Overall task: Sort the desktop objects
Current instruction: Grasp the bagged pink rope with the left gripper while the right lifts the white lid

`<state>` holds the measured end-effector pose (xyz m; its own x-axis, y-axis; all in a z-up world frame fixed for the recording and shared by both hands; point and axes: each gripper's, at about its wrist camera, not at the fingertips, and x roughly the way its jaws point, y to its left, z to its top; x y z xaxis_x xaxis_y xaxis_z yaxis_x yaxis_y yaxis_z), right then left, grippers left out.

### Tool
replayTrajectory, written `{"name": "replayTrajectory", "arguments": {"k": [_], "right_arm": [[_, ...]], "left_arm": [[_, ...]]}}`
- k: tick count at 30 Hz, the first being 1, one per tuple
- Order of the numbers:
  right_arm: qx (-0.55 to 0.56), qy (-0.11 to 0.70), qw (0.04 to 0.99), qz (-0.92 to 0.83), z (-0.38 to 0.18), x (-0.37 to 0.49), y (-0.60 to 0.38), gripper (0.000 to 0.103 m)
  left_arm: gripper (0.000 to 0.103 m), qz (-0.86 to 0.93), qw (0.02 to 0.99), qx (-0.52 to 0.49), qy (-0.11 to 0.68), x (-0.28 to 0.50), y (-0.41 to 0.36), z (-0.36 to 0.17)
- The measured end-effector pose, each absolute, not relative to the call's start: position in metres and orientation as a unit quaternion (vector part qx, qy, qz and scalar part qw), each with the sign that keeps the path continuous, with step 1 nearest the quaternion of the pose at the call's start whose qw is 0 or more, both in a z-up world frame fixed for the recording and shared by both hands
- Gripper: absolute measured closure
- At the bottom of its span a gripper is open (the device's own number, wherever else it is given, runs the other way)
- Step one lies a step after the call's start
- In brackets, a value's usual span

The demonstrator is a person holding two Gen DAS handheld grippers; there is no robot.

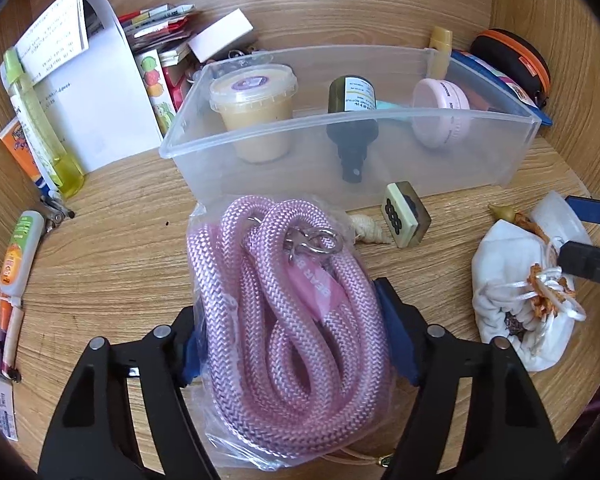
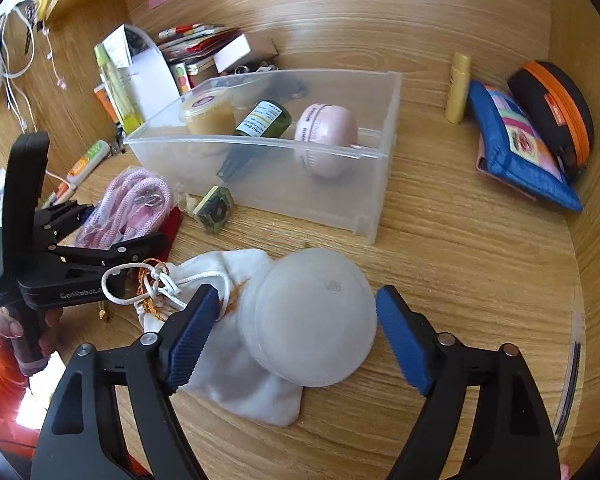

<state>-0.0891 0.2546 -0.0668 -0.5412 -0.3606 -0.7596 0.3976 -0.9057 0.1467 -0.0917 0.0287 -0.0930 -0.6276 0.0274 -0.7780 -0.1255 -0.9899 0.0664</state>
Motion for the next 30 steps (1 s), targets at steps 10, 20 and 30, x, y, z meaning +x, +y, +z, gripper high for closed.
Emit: {"name": "replayTrajectory", "arguments": {"k": [10, 20, 30], "right_arm": [[0.434, -0.003, 0.19, -0.88, -0.069, -0.083, 0.282, 0.023], [0.459, -0.029, 0.209, -0.863, -0.089, -0.11, 0.275, 0.023], [0.444, -0.025, 0.202, -0.873, -0.076, -0.105, 0.276, 0.04]], "left_arm": [[0.037, 0.902, 0.044, -0.427, 0.04, -0.09, 0.017, -0.088], [0.036, 0.894, 0.046, -0.446, 0.026, -0.091, 0.008, -0.088], [0.04, 0.896, 0.049, -0.44, 0.02, -0.096, 0.008, -0.085]]}}
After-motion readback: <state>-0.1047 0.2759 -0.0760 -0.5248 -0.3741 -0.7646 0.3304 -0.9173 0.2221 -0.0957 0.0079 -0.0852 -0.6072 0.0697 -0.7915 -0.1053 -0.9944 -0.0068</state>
